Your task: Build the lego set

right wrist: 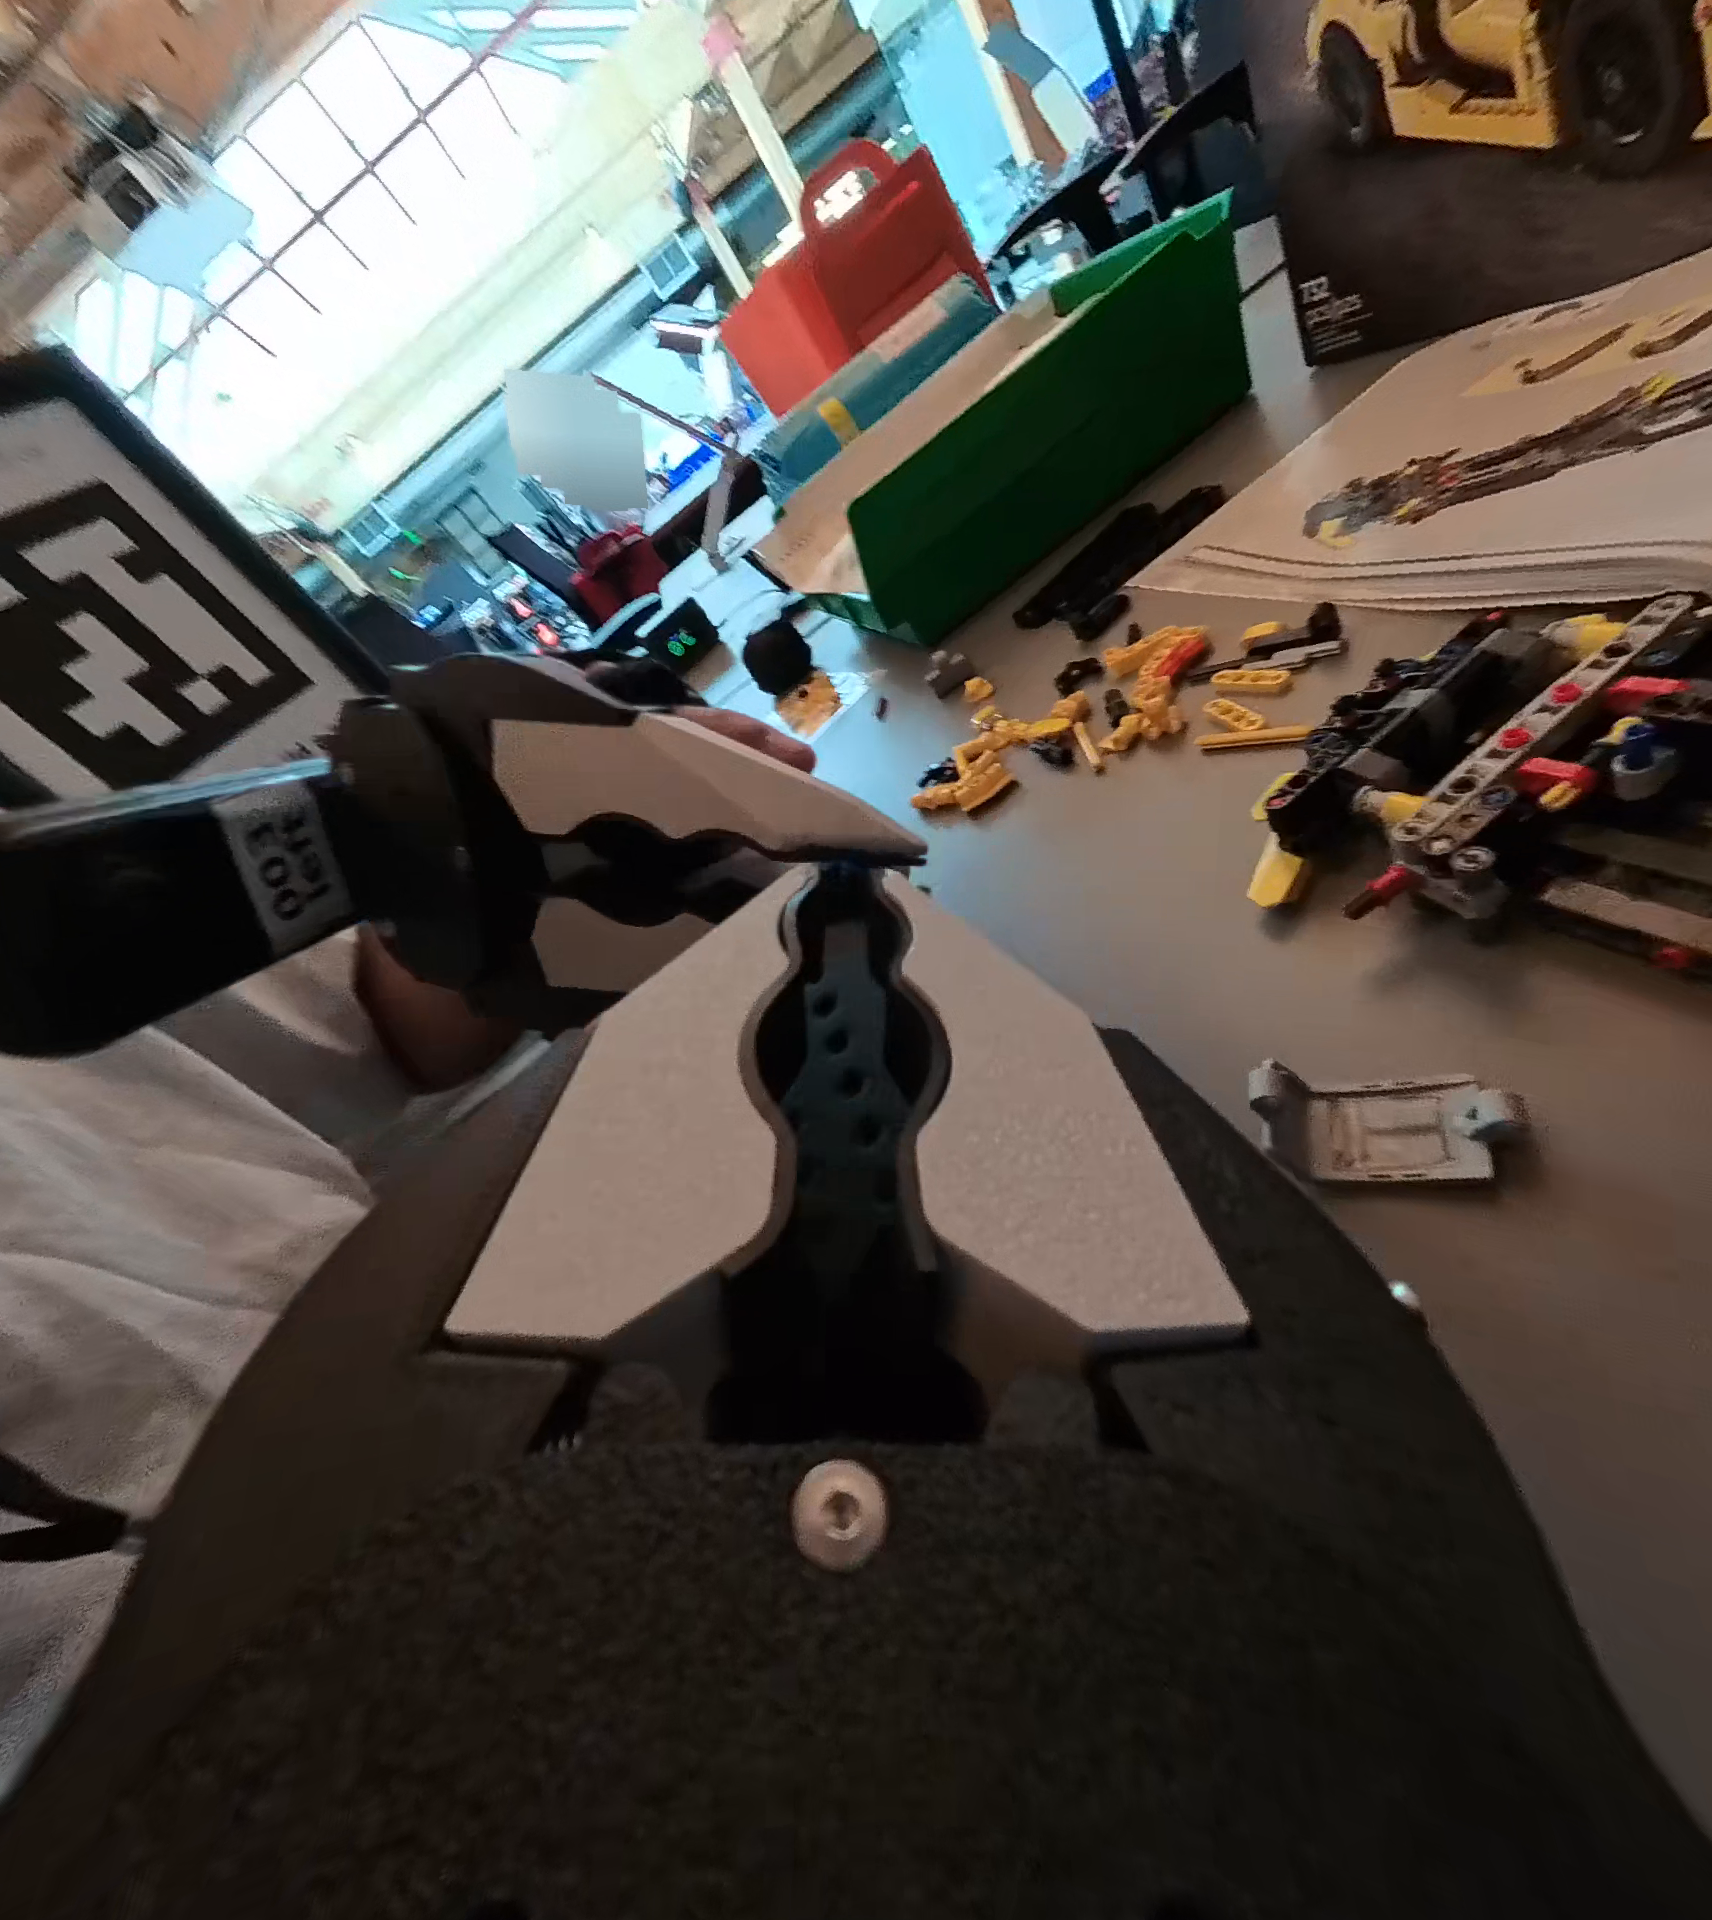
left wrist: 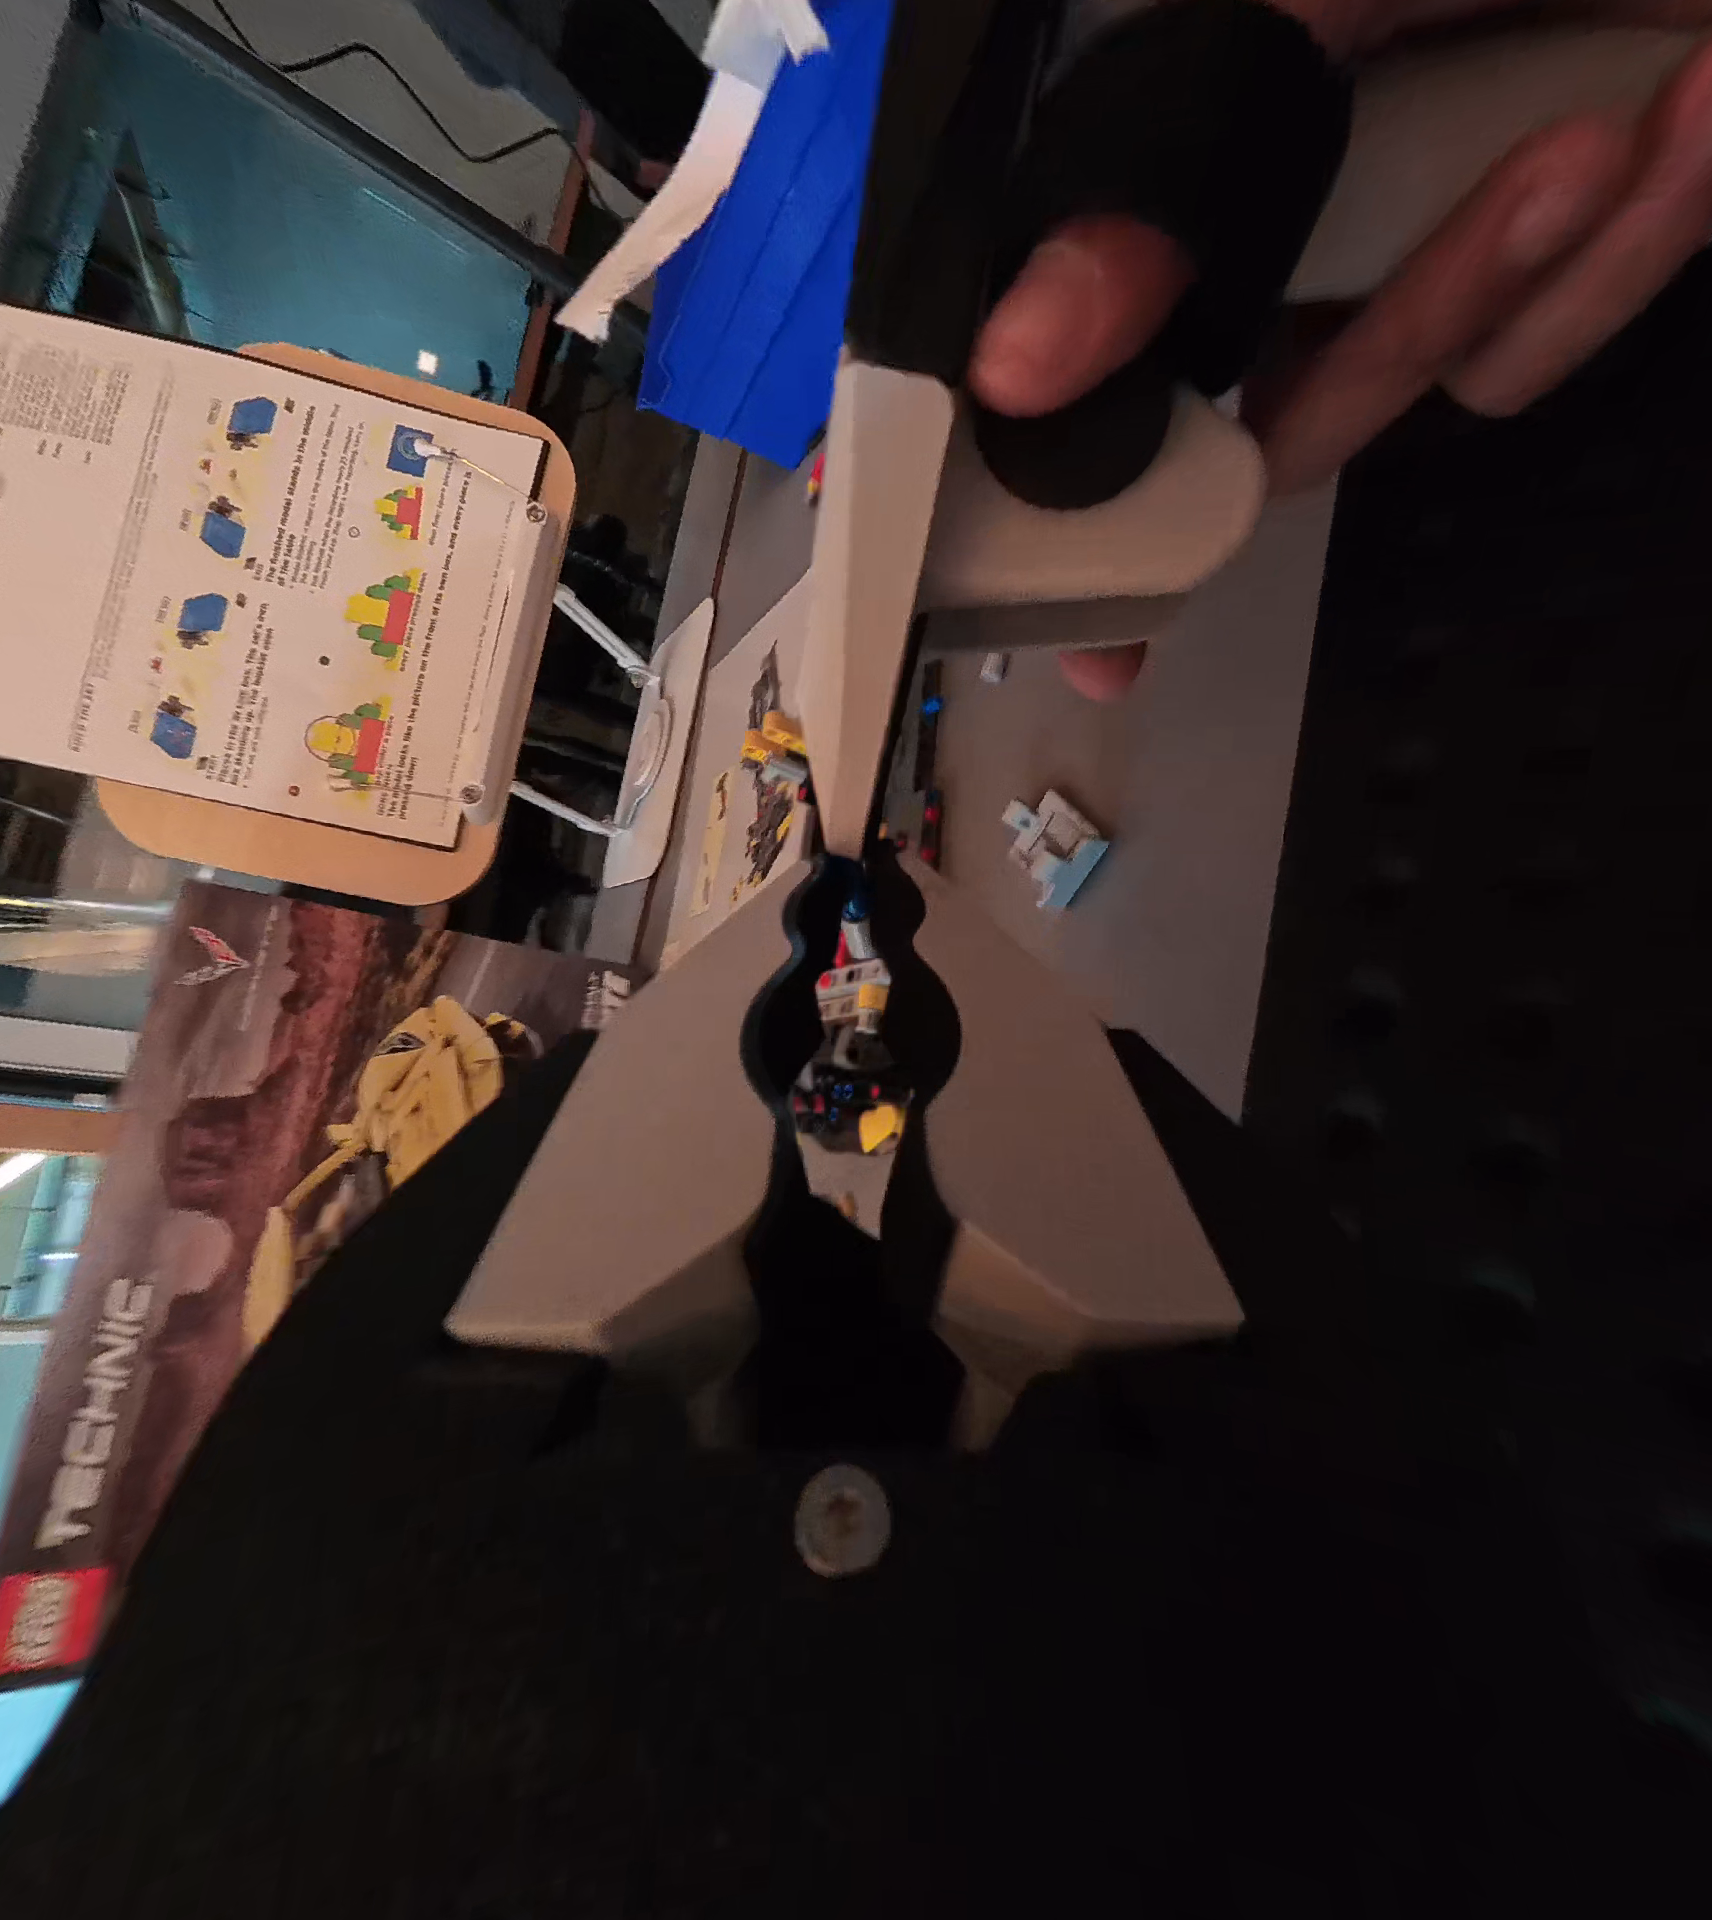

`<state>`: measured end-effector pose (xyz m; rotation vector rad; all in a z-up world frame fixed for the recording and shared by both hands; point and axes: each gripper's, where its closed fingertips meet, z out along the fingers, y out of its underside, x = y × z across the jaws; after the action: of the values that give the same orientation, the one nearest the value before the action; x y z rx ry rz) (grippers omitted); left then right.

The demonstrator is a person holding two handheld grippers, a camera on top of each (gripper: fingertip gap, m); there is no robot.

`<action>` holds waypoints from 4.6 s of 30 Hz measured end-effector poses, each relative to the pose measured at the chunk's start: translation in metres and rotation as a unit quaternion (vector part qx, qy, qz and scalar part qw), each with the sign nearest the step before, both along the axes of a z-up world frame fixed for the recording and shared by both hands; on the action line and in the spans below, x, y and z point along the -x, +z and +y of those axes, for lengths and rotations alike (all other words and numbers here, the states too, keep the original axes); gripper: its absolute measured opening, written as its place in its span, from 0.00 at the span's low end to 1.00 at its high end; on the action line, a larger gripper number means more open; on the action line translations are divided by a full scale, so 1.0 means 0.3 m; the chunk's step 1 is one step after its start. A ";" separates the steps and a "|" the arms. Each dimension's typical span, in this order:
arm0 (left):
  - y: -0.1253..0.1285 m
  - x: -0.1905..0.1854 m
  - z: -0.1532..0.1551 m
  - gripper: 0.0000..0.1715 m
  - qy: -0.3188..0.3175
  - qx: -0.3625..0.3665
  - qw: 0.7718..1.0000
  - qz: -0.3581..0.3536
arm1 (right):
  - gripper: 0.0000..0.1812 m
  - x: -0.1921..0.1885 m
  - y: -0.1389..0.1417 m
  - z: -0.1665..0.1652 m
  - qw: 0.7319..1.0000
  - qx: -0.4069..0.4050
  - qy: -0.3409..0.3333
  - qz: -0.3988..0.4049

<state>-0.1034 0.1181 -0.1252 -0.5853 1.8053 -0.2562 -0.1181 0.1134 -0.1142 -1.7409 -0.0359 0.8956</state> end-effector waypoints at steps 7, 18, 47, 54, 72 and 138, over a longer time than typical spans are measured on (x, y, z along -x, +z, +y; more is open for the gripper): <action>-0.009 -0.001 0.014 0.01 0.017 -0.105 0.994 0.002 | 0.01 -0.006 -0.023 0.007 0.999 0.010 -0.015 -0.033; -0.039 -0.009 0.027 0.01 0.020 -0.130 0.991 0.013 | 0.04 -0.031 -0.063 0.023 0.989 0.017 -0.065 -0.135; 0.170 -0.038 0.011 0.16 -0.262 0.344 0.901 -0.045 | 0.01 -0.065 0.162 0.021 0.978 -0.065 0.142 0.136; 0.156 -0.088 0.089 0.10 -0.261 0.344 0.899 -0.074 | 0.02 -0.151 0.132 0.103 0.971 -0.045 0.153 0.177; 0.111 -0.073 0.082 0.03 -0.265 0.343 0.900 -0.032 | 0.02 -0.109 0.080 0.115 0.967 -0.004 0.182 0.177; -0.077 -0.033 0.108 0.03 -0.217 0.453 0.847 0.174 | 0.03 -0.117 -0.237 0.102 0.892 0.052 0.018 -0.449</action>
<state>-0.0934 0.1504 -0.1482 -0.8974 2.1013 -1.4498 -0.0829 0.1442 -0.1853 -2.1243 -0.6380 0.0440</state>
